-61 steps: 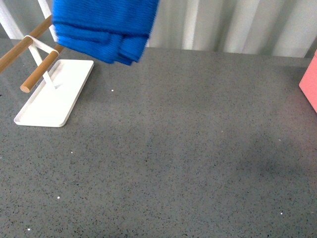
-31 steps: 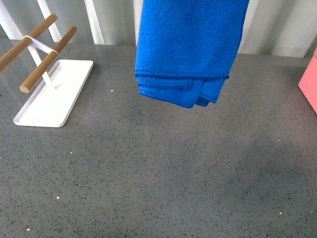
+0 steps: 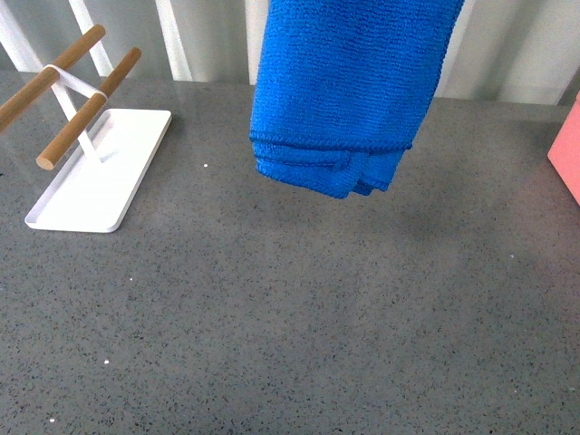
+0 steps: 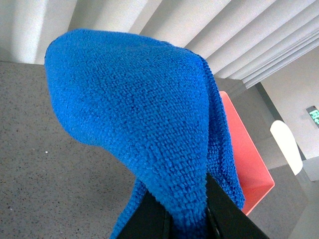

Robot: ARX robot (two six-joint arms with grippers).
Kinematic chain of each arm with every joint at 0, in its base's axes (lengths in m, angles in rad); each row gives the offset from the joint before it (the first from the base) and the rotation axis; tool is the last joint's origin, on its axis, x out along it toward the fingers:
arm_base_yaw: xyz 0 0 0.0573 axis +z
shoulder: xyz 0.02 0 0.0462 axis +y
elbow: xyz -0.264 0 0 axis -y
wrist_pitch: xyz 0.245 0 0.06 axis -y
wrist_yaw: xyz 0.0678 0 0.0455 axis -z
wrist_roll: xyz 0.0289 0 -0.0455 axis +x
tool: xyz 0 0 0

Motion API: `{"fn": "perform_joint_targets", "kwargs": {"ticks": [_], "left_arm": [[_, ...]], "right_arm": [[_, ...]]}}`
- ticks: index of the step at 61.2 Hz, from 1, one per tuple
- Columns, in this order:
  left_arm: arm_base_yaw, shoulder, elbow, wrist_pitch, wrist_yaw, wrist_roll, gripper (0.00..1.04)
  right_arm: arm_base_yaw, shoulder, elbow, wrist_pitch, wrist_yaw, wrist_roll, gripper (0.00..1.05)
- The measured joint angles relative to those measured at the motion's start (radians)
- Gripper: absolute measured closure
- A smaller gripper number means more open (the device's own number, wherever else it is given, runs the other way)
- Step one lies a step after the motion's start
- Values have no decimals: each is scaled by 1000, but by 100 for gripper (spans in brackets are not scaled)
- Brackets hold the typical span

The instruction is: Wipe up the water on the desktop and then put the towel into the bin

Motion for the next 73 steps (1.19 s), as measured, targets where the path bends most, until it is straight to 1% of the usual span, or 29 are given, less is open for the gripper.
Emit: {"fn": "perform_joint_targets", "kwargs": {"ticks": [7,10,14,20,24,44,47,49,52,57,58,63,73], "left_arm": [[-10,-1,19,-10,0,-6,99],[-13,-3,27,-15,-1,-7,99],[-17,-7,38,-16,0,-14,99],[-22,-10,49,-22,0,-22,99],[-26,-11,51,-25,0,-25,99],[-35,-11,56,-28,12,-43,99],[-35,-11,58,-27,16,-56,99],[-35,-10,59,-27,17,-61,99],[-35,-11,60,-27,17,-66,99],[-35,-11,60,-27,17,-75,99],[-36,-11,61,-27,16,-76,99],[-38,-11,65,-30,15,-78,99],[-38,-11,68,-39,14,-77,99]], "right_arm": [[106,95,27,-41,15,-51,7],[145,136,40,-36,58,-73,7],[175,196,56,-8,105,-85,7],[193,263,72,36,145,-88,7],[199,293,82,56,154,-88,7],[223,384,186,112,148,-67,7],[229,398,202,125,149,-59,15],[231,403,206,130,150,-56,19],[237,414,212,146,149,-50,28],[244,424,217,159,149,-39,39],[248,428,219,164,150,-34,44],[258,430,220,178,155,-16,62],[259,424,220,190,154,3,87]]}}
